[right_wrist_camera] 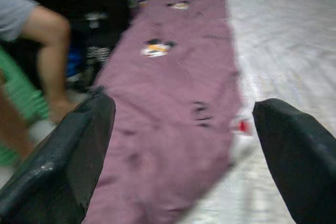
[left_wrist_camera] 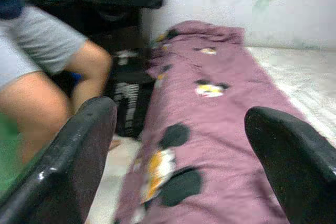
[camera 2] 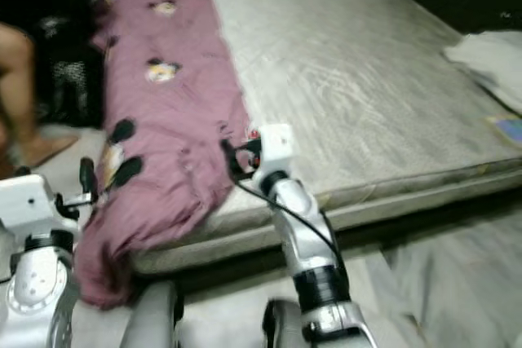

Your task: Clean up the room

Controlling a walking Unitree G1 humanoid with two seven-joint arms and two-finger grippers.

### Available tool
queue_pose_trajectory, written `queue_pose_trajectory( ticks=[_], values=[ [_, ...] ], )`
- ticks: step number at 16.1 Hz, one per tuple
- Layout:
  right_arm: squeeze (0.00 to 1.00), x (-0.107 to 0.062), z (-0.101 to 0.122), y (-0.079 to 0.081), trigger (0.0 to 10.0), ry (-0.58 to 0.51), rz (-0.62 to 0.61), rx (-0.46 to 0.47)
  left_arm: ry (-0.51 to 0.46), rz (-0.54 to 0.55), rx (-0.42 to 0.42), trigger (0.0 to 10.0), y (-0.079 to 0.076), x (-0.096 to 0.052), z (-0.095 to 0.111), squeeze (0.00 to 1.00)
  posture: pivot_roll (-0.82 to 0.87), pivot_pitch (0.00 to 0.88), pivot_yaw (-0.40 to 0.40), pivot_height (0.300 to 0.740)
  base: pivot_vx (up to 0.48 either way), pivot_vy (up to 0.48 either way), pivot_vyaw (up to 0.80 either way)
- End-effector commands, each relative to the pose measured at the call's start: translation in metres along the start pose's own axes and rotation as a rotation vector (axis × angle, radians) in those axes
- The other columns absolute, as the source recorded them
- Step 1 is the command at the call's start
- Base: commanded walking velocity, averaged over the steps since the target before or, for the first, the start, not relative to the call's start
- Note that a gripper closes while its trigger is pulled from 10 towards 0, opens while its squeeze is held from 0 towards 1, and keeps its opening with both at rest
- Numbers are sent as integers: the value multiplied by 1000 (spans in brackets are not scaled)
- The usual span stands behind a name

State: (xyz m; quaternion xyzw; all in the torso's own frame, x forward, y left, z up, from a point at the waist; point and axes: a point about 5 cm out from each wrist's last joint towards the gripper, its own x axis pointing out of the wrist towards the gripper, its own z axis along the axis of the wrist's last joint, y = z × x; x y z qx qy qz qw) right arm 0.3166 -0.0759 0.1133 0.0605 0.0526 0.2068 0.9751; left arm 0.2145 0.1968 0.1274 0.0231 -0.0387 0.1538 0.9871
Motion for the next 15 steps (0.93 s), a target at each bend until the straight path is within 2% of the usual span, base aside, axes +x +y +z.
queue_pose_trajectory(
  ticks=[1,5,13,15],
  values=[
    [0,-4,0,-16,10000,-1,-50,-5,5,-28,-16,10000,-8,-1,0,0,61,20,-76,621,401,0,0],
    [0,-3,0,-15,10000,2,-50,-5,15,-17,-13,10000,-8,0,-1,0,63,23,-82,621,346,0,0],
    [0,-4,-1,-17,10000,10,-50,-7,26,37,-33,10000,-4,1,-3,0,57,23,-83,621,0,0,0],
    [0,-6,-2,-17,10000,17,-48,-1,30,66,-44,10000,-1,3,-4,0,54,31,-86,596,0,0,0]
  ],
)
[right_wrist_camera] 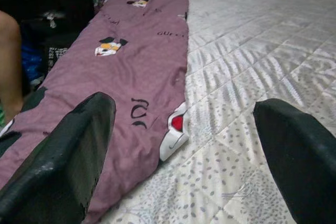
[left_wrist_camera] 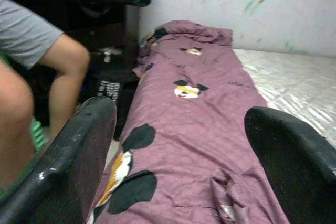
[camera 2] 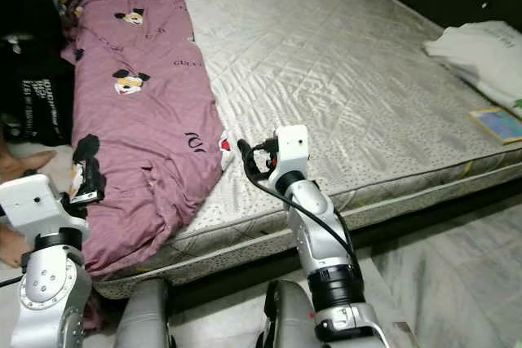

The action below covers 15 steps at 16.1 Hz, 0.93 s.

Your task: Clean up the room

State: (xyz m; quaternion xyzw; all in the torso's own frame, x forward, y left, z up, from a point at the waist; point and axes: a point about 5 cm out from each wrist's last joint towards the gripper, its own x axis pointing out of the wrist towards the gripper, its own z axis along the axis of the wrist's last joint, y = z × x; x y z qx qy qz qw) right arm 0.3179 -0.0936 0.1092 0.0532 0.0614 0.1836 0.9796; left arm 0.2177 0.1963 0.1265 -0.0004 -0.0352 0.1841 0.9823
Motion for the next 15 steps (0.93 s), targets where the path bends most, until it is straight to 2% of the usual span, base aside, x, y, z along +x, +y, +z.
queue_pose_trajectory(
  ticks=[1,4,6,8,9,12,14,15],
  values=[
    [0,-2,0,-1,10000,8,-2,11,18,18,-5,10000,0,3,-4,0,49,38,-88,586,0,0,0],
    [0,-6,3,-4,10000,16,-6,0,41,80,-23,10000,1,14,-12,0,20,68,-86,561,0,0,0],
    [0,-13,6,-25,10000,29,-64,-47,47,89,-19,10000,2,17,-13,0,-2,91,-80,561,0,0,0],
    [0,-16,8,-38,10000,32,-98,-67,47,91,-19,10000,3,20,-12,0,-7,99,-76,561,0,0,0],
    [0,-21,8,-55,10000,47,-140,-89,43,97,-18,10000,6,24,-11,0,-14,108,-75,561,0,0,0],
    [0,-32,2,-74,10000,81,-182,-112,27,125,-13,10000,13,34,-8,0,-15,126,-82,561,0,0,0],
    [0,-36,1,-73,10000,89,-177,-114,29,139,-12,10000,16,39,-8,0,-24,130,-84,561,0,0,0],
    [0,-37,1,-72,10000,84,-171,-114,53,156,-6,10000,18,42,-12,0,-27,131,-82,546,0,0,0]
  ],
)
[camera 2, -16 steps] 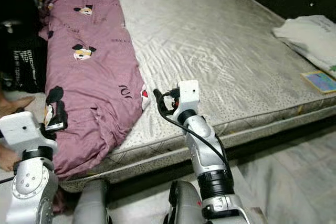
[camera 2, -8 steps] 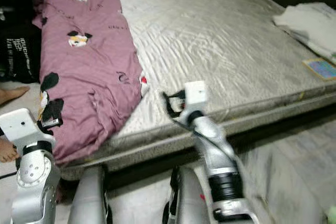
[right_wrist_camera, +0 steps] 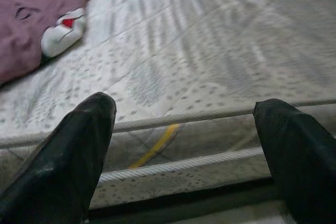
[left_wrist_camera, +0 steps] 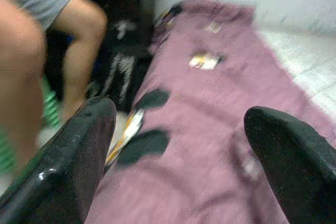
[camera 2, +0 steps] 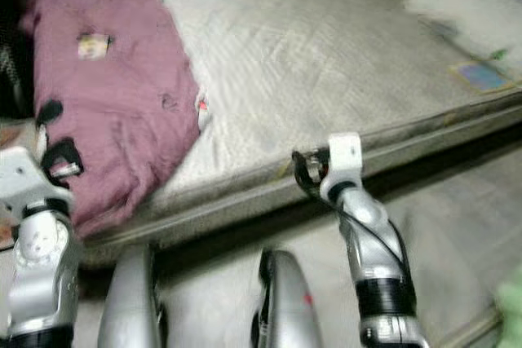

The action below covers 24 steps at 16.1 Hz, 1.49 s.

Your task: Clean up the room

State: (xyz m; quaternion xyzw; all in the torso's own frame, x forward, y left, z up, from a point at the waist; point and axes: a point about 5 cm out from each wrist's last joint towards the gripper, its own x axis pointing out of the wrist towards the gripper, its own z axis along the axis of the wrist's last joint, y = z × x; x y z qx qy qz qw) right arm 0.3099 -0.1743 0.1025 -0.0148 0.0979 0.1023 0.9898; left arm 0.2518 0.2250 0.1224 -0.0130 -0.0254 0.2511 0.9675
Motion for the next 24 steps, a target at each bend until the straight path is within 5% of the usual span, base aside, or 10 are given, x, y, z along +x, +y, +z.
queue_pose_trajectory(
  ticks=[1,9,13,17,21,22,23,24],
  values=[
    [0,-2,2,0,10000,-2,6,-2,37,21,14,10000,3,2,-5,0,-29,132,-82,541,0,0,0],
    [0,-9,-1,-10,10000,22,-19,-21,50,40,4,10000,4,16,-7,0,-50,140,-87,536,0,0,0],
    [0,-24,-1,-25,10000,35,-44,-61,208,80,16,10000,8,39,-28,0,-109,151,-90,536,0,0,-200],
    [0,-30,-2,-33,10000,49,-53,-90,312,71,14,10000,5,44,-44,0,-139,150,-97,536,0,0,0],
    [0,-38,1,-40,10000,60,-76,-130,454,-89,8,10000,-26,48,-66,0,-181,158,-104,536,0,0,0],
    [0,-40,2,-42,10000,61,-80,-133,460,-126,16,10000,-35,48,-67,0,-189,158,-106,536,0,0,0],
    [0,-44,3,-44,10000,61,-81,-140,440,-251,76,10000,-60,45,-66,0,-201,156,-106,536,0,0,0],
    [0,-43,3,-44,10000,61,-81,-141,436,-272,85,10000,-64,44,-65,0,-203,149,-105,536,0,0,0]
  ],
)
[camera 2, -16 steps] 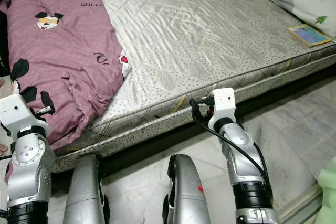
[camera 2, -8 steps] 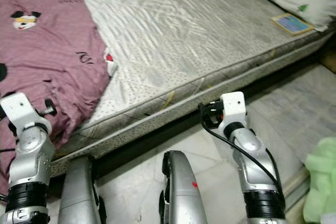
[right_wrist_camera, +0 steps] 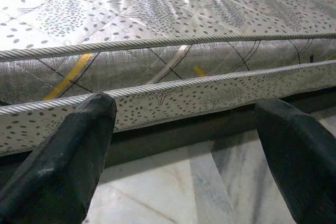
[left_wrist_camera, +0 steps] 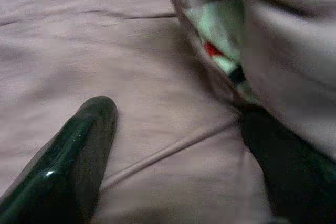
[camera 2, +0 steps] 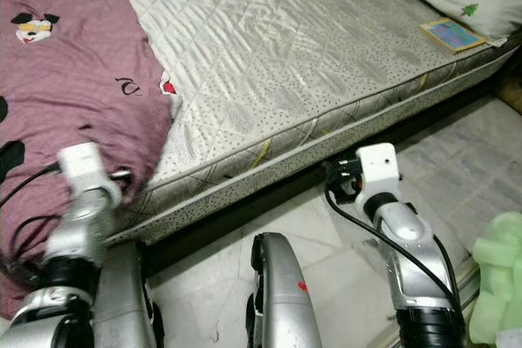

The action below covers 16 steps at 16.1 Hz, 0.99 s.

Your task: Clean up the room

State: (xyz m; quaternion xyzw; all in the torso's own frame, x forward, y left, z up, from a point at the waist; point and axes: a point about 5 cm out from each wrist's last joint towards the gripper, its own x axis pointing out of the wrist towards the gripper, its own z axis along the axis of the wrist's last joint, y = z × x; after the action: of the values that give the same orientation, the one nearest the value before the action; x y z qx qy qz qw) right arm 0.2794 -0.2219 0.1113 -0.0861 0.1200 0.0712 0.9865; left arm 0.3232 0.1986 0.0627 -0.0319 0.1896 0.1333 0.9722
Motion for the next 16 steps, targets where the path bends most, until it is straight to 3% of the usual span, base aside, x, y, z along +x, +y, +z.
queue_pose_trajectory(
  ticks=[1,5,10,11,13,14,15,16],
  values=[
    [0,-2,3,-2,10000,-2,-5,-10,-23,-116,105,10000,-28,-1,0,0,-200,139,-101,536,0,0,0],
    [0,3,4,7,10000,-17,11,2,-63,-315,373,10000,-64,-13,-13,0,-182,119,-89,536,0,0,0],
    [0,13,3,17,10000,-28,11,33,-191,-577,501,10000,-88,-39,-21,0,-138,81,-59,536,0,0,0],
    [0,16,3,20,10000,-35,11,43,-258,-585,512,10000,-88,-42,-11,0,-128,75,-54,536,0,0,0],
    [0,20,4,24,10000,-44,4,56,-487,-470,437,10000,-78,-42,36,0,-116,69,-45,536,0,0,0],
    [0,20,4,24,10000,-45,2,59,-522,-449,426,10000,-75,-42,44,0,-111,67,-41,536,0,0,0],
    [0,20,3,25,10000,-48,-1,65,-642,-358,388,10000,-62,-43,72,0,-110,65,-38,536,0,0,0],
    [0,20,2,25,10000,-51,-5,69,-680,-270,343,10000,-50,-40,87,0,-110,65,-38,536,0,0,0]
  ],
)
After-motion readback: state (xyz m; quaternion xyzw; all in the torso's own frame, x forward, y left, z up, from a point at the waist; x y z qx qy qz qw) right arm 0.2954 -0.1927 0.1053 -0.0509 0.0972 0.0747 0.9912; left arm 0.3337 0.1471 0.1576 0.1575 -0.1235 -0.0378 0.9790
